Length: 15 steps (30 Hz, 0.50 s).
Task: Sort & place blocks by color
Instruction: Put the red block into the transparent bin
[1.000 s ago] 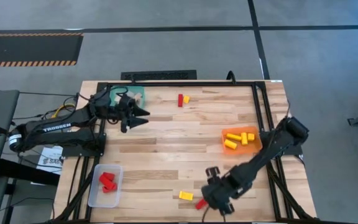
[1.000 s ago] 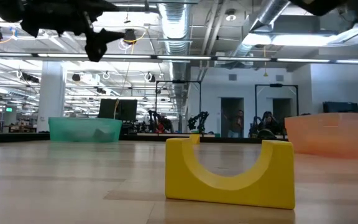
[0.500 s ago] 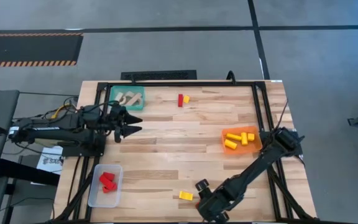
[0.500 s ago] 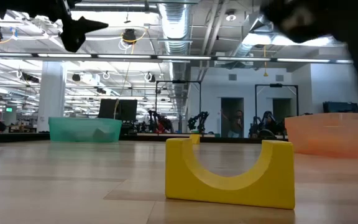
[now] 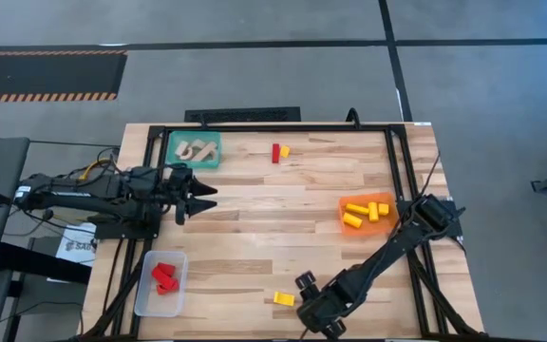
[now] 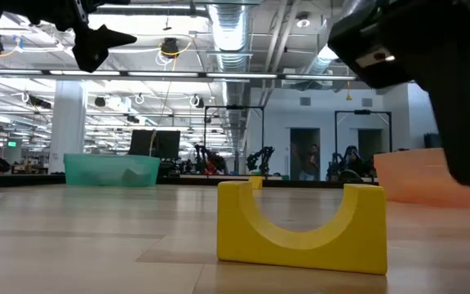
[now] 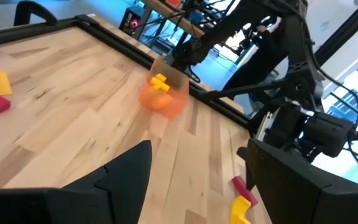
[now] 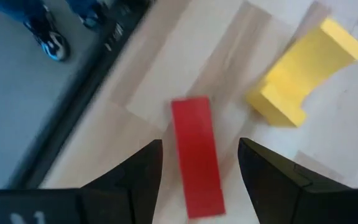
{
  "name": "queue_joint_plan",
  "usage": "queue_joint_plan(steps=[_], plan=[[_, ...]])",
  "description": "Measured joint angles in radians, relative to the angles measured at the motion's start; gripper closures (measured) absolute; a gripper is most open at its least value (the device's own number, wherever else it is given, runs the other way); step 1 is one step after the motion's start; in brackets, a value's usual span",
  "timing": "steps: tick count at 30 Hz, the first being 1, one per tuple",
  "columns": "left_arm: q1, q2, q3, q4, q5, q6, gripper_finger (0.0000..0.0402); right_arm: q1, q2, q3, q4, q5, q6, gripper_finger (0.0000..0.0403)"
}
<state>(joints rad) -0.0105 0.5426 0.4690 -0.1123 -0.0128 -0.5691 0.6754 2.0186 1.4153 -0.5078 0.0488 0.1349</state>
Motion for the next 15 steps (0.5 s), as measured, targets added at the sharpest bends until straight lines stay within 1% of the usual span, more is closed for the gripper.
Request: queue_joint_plan(steps=[3,7,15], plan=[[0.0,0.0,0.0,-0.009,-0.002,0.005,0.015,-0.003,-0.001,-0.018,0.041,-0.02,0.014,0.0172],[0.0,0.0,0.0,-0.012,-0.003,0.006,0.015,-0.004,-0.001,-0.059,0.109,-0.02,0.019,0.0172],[0.0,0.0,0.0,-0.01,-0.003,-0.006,0.015,-0.012,-0.001,-0.118,0.143,-0.025,0.026,0.0172]])
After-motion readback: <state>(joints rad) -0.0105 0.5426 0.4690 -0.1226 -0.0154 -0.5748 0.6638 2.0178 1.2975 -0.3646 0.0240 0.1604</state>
